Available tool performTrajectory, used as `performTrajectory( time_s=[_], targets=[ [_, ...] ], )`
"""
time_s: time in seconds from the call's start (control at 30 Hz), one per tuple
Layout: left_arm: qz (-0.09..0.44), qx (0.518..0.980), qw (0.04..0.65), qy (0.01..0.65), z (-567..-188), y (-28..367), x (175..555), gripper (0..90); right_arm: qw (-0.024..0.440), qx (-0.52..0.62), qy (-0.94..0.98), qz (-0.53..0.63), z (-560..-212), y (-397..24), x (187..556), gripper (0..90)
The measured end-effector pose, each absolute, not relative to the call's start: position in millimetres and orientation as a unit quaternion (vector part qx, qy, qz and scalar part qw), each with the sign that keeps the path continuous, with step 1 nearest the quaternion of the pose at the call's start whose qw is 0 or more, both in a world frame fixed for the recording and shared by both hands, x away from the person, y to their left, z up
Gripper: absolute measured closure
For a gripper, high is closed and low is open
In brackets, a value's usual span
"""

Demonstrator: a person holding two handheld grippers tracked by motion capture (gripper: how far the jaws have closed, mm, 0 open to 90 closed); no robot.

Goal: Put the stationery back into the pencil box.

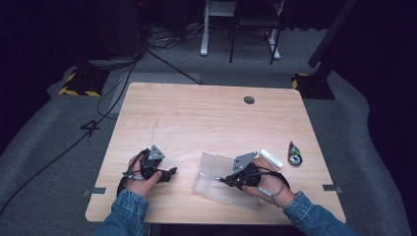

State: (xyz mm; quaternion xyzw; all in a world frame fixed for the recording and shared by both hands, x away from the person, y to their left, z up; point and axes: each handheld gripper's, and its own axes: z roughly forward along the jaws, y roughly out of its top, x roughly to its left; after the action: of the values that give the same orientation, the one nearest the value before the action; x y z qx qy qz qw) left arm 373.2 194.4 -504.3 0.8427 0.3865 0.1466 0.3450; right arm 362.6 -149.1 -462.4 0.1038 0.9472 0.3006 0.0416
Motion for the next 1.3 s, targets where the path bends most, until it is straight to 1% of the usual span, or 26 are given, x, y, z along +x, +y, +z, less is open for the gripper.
performTrajectory(
  time_s=[0.17, 0.43, 0.67, 0.7, 0.9, 1.0, 1.07, 1.17, 1.27, 1.3],
  targets=[
    [0.147, 0.843, 0.345, 0.386, -504.3, 194.4, 373.2, 18.6, 0.054, 0.092, 0.952, 0.286, -467.9, -144.7, 359.2, 79.7],
    [0.147, 0.843, 0.345, 0.386, -504.3, 194.4, 373.2, 18.6, 0.092, 0.089, 0.955, 0.266, -470.3, -138.6, 350.9, 79.6],
    [0.147, 0.843, 0.345, 0.386, -504.3, 194.4, 373.2, 18.6, 0.147, 0.073, 0.956, 0.245, -472.8, -130.8, 336.7, 73.2],
    [0.147, 0.843, 0.345, 0.386, -504.3, 194.4, 373.2, 18.5, 0.146, 0.072, 0.956, 0.245, -473.4, -130.5, 335.8, 72.3],
    [0.149, 0.844, 0.344, 0.384, -504.1, 194.4, 373.1, 18.6, 0.143, 0.082, 0.949, 0.268, -471.4, -134.1, 336.8, 74.2],
    [0.149, 0.844, 0.343, 0.383, -504.0, 194.5, 373.1, 18.6, 0.139, 0.088, 0.946, 0.28, -467.2, -136.5, 337.0, 76.8],
    [0.148, 0.844, 0.344, 0.383, -504.1, 194.4, 373.1, 18.5, 0.117, 0.092, 0.946, 0.287, -465.1, -136.6, 336.2, 79.5],
    [0.148, 0.845, 0.344, 0.382, -504.0, 194.4, 373.1, 18.5, 0.088, 0.097, 0.948, 0.288, -466.1, -135.0, 335.2, 80.4],
    [0.148, 0.845, 0.344, 0.383, -504.0, 194.2, 372.8, 18.6, 0.06, 0.109, 0.951, 0.282, -471.5, -134.6, 337.4, 77.7],
    [0.148, 0.845, 0.344, 0.383, -504.0, 194.2, 372.8, 18.6, 0.055, 0.115, 0.952, 0.279, -473.7, -134.5, 338.3, 75.0]
  ],
)
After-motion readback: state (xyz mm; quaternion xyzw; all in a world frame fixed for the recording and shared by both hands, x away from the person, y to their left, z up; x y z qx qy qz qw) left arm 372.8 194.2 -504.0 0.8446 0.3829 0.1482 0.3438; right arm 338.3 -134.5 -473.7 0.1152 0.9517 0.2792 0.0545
